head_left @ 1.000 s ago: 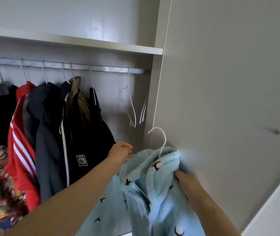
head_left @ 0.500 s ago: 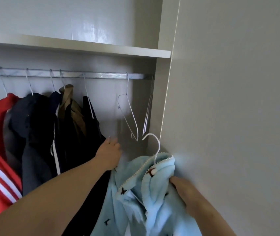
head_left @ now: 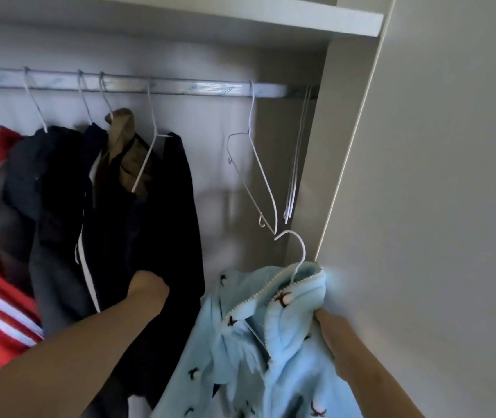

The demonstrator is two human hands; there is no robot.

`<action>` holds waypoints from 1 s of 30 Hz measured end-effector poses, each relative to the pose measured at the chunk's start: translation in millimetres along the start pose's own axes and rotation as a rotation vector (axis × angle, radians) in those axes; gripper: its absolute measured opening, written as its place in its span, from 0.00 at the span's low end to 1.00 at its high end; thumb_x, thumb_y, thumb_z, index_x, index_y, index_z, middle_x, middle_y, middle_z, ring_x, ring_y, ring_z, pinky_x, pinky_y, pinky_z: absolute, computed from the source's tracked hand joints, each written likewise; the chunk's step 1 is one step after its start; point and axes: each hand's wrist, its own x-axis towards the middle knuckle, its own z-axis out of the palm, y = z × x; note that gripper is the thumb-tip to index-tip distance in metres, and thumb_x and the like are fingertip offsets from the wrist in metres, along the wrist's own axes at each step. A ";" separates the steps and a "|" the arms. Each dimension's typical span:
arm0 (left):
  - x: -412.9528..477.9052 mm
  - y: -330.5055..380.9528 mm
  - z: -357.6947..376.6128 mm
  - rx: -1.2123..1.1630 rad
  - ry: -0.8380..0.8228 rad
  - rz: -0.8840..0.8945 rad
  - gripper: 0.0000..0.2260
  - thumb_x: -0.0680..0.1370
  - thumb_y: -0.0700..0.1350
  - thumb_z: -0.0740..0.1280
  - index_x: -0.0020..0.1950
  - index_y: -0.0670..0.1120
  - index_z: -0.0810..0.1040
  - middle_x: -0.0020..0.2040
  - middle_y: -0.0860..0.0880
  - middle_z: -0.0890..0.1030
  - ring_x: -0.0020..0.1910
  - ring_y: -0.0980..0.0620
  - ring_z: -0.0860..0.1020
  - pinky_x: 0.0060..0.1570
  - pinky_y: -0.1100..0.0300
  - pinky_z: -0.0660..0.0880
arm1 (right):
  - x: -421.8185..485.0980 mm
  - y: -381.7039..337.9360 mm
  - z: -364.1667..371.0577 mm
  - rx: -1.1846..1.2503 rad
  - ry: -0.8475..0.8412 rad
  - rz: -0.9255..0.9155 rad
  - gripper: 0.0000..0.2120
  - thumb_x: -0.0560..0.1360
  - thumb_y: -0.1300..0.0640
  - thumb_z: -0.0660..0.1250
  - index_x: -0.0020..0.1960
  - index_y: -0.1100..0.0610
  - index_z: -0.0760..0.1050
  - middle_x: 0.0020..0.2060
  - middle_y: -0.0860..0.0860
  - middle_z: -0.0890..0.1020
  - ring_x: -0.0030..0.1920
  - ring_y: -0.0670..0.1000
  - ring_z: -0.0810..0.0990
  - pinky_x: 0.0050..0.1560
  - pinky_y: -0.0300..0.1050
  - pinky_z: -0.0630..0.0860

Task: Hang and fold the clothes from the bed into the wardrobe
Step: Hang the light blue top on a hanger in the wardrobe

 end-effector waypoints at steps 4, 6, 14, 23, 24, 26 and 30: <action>-13.9 -20.4 18.2 -0.005 -0.090 -0.008 0.13 0.81 0.40 0.57 0.63 0.44 0.73 0.62 0.47 0.76 0.60 0.50 0.74 0.55 0.59 0.71 | 7.8 9.8 18.9 -0.021 -0.020 0.047 0.14 0.80 0.54 0.59 0.43 0.62 0.74 0.47 0.61 0.78 0.48 0.59 0.76 0.59 0.55 0.72; -21.0 -27.6 21.4 -0.002 -0.130 0.014 0.13 0.80 0.39 0.57 0.63 0.44 0.73 0.63 0.46 0.75 0.61 0.49 0.74 0.56 0.58 0.72 | 8.2 12.1 28.6 -0.027 -0.062 0.076 0.15 0.79 0.53 0.60 0.47 0.64 0.76 0.46 0.62 0.80 0.48 0.60 0.78 0.56 0.54 0.73; -19.2 -27.9 14.2 -0.848 -0.165 0.309 0.15 0.74 0.34 0.64 0.57 0.45 0.79 0.46 0.52 0.79 0.45 0.57 0.74 0.43 0.67 0.72 | -1.1 -5.8 57.1 -0.049 -0.270 0.092 0.11 0.72 0.58 0.66 0.47 0.65 0.80 0.46 0.62 0.83 0.50 0.61 0.82 0.55 0.53 0.76; -19.2 -90.2 -34.6 -0.912 0.803 0.062 0.11 0.76 0.38 0.63 0.55 0.48 0.81 0.55 0.51 0.78 0.55 0.51 0.75 0.54 0.59 0.71 | -7.1 -63.8 94.7 0.090 -0.315 -0.027 0.08 0.73 0.63 0.64 0.49 0.64 0.79 0.40 0.59 0.83 0.43 0.58 0.81 0.46 0.48 0.78; -24.0 -102.9 -42.1 -0.831 0.952 0.017 0.09 0.75 0.38 0.65 0.52 0.47 0.82 0.53 0.50 0.80 0.54 0.48 0.75 0.52 0.56 0.72 | -7.6 -74.1 100.3 0.108 -0.327 -0.059 0.08 0.73 0.63 0.64 0.49 0.63 0.80 0.40 0.59 0.83 0.43 0.58 0.81 0.47 0.49 0.78; -30.9 -125.9 -51.9 -0.708 1.205 -0.085 0.07 0.69 0.35 0.71 0.43 0.45 0.83 0.45 0.48 0.82 0.47 0.43 0.79 0.45 0.51 0.74 | -8.1 -93.3 108.9 0.158 -0.339 -0.107 0.07 0.73 0.63 0.63 0.44 0.61 0.80 0.35 0.57 0.84 0.40 0.57 0.81 0.44 0.48 0.78; -22.2 -161.3 -67.6 -0.995 1.279 -0.161 0.07 0.71 0.34 0.70 0.47 0.41 0.83 0.51 0.45 0.81 0.51 0.43 0.78 0.49 0.52 0.73 | -10.5 -143.2 127.5 0.253 -0.339 -0.188 0.07 0.75 0.62 0.62 0.44 0.60 0.79 0.28 0.53 0.83 0.36 0.54 0.80 0.35 0.43 0.74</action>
